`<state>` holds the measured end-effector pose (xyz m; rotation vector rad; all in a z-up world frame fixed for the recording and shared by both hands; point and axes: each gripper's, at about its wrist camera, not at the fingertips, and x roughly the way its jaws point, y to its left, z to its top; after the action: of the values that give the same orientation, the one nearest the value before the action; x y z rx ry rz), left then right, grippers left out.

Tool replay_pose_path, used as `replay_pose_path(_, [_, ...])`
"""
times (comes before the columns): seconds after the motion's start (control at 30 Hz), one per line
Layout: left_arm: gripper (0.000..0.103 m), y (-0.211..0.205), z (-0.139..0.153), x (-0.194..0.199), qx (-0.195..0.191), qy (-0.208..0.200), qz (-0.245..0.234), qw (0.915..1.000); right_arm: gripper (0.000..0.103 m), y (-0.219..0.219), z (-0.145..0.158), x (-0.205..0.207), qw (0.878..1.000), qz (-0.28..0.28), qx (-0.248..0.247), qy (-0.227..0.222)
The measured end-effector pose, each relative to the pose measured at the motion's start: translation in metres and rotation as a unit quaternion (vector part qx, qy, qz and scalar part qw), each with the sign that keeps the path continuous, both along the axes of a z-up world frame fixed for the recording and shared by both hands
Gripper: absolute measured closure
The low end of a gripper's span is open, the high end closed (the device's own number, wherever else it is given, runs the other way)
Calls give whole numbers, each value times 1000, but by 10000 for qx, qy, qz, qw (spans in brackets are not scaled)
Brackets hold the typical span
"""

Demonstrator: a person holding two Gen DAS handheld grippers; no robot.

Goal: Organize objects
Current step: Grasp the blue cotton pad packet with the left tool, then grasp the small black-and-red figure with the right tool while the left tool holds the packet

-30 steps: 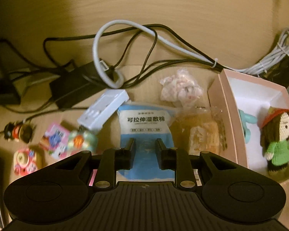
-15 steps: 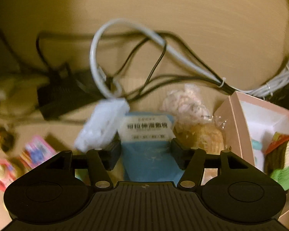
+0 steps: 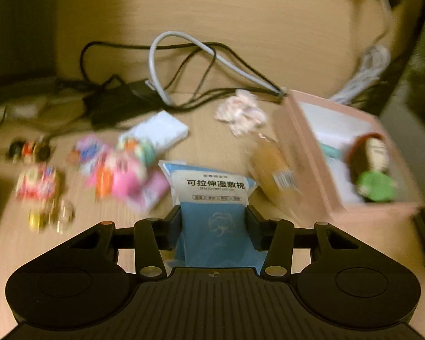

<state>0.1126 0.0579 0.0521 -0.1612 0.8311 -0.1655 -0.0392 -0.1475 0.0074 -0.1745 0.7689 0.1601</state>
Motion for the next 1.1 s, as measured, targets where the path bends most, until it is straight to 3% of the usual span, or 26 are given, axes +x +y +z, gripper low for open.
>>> replay_pose_path(0.13, [52,27,6,-47,-391,-24,122,9992,0,13,6,17,9999,96,-16,-92])
replay_pose_path(0.23, [52,55,10,-74,-615,-68,470,9970,0,28,8,33,9995,268,-35,-136])
replay_pose_path(0.3, [52,76,13,-90,-567,-63,695,9960,0,41,8,43,9991,400,-50,-140])
replay_pose_path(0.43, [52,114,12,-113,-121,24,987,9950,0,77,13,55,9973,697,76,-201])
replay_pose_path(0.57, [52,150,10,-131,-157,85,1288,9915,0,115,17,70,9941,1029,290,-161])
replay_pose_path(0.8, [52,179,2,-153,-276,146,1355,9903,0,211,23,118,9856,1577,552,-266])
replay_pose_path(0.83, [52,180,1,-157,-287,142,1344,9904,1,224,22,125,9849,1602,596,-286])
replay_pose_path(0.93, [52,181,0,-164,-306,114,1270,9914,17,267,18,151,9824,1719,665,-299])
replay_pose_path(1.1, [52,186,-2,-168,-340,123,1199,9921,23,323,-3,192,9792,1968,444,-196])
